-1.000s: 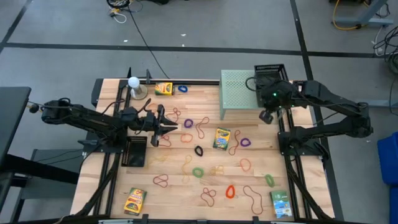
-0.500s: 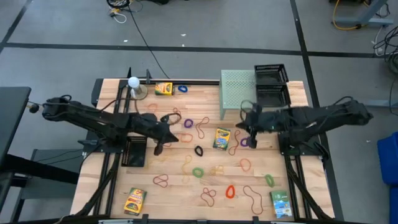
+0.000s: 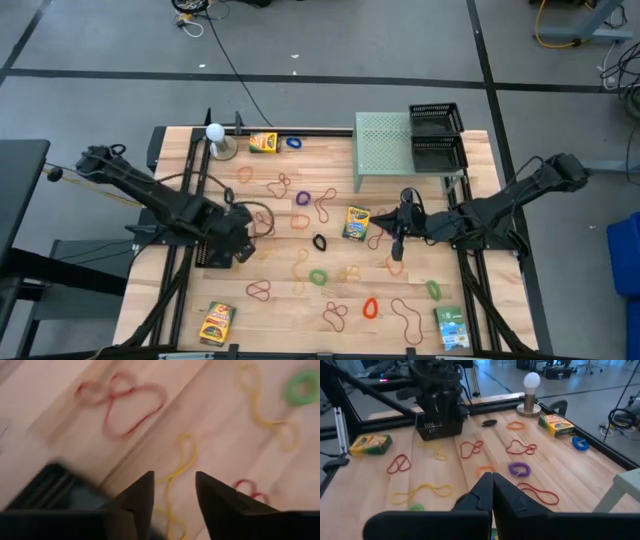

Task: Pick & Place Office Desk Supplies
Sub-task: Put the black bin on the shelf

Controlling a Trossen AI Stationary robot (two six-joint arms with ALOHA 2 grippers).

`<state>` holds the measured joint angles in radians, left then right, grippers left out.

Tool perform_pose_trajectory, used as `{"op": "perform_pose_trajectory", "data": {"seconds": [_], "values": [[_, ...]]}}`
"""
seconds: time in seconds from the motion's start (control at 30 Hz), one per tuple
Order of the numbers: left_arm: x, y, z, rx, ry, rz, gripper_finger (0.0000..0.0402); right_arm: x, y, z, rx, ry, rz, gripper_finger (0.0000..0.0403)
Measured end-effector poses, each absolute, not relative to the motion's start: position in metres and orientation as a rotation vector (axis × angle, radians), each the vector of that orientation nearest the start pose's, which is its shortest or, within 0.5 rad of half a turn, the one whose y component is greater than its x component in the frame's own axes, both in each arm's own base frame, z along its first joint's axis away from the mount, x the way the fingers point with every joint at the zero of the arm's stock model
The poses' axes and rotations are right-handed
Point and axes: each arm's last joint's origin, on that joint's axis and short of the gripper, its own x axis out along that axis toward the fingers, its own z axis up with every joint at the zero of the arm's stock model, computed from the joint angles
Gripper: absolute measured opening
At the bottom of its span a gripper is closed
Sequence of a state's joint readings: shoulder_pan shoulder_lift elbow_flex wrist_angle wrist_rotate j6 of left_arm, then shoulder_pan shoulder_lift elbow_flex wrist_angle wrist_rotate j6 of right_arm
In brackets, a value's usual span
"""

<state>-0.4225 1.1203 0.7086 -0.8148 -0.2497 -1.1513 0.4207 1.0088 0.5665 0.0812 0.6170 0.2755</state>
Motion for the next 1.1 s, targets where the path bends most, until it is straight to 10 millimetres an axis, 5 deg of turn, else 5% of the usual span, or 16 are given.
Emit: {"op": "perform_pose_trajectory", "data": {"seconds": [0.2, 0.4, 0.53, 0.7, 0.87, 1.1], "values": [[0.166, -0.072, 0.196, -0.674, 1.189, 0.727, 0.0204, 0.199, 0.072, 0.242, 0.075, 0.291, -0.234, 0.0004], [0.173, -0.077, 0.179, -0.68, 1.277, 0.804, 0.0206, 0.199, 0.073, 0.242, 0.046, 0.289, -0.228, 0.0005], [0.178, -0.08, 0.17, -0.636, 1.329, 0.788, 0.0165, 0.199, 0.073, 0.242, 0.043, 0.289, -0.23, 0.0005], [0.185, -0.084, 0.169, -0.561, 1.353, 0.636, 0.0047, 0.199, 0.073, 0.242, 0.043, 0.289, -0.23, 0.0005], [0.199, -0.086, 0.193, -0.358, 1.299, 0.506, 0.0016, 0.199, 0.072, 0.242, 0.043, 0.289, -0.23, 0.0005], [0.24, -0.081, 0.238, 0.269, 1.046, 0.144, 0.0016, 0.2, 0.073, 0.242, 0.041, 0.292, -0.231, 0.0005]]}}
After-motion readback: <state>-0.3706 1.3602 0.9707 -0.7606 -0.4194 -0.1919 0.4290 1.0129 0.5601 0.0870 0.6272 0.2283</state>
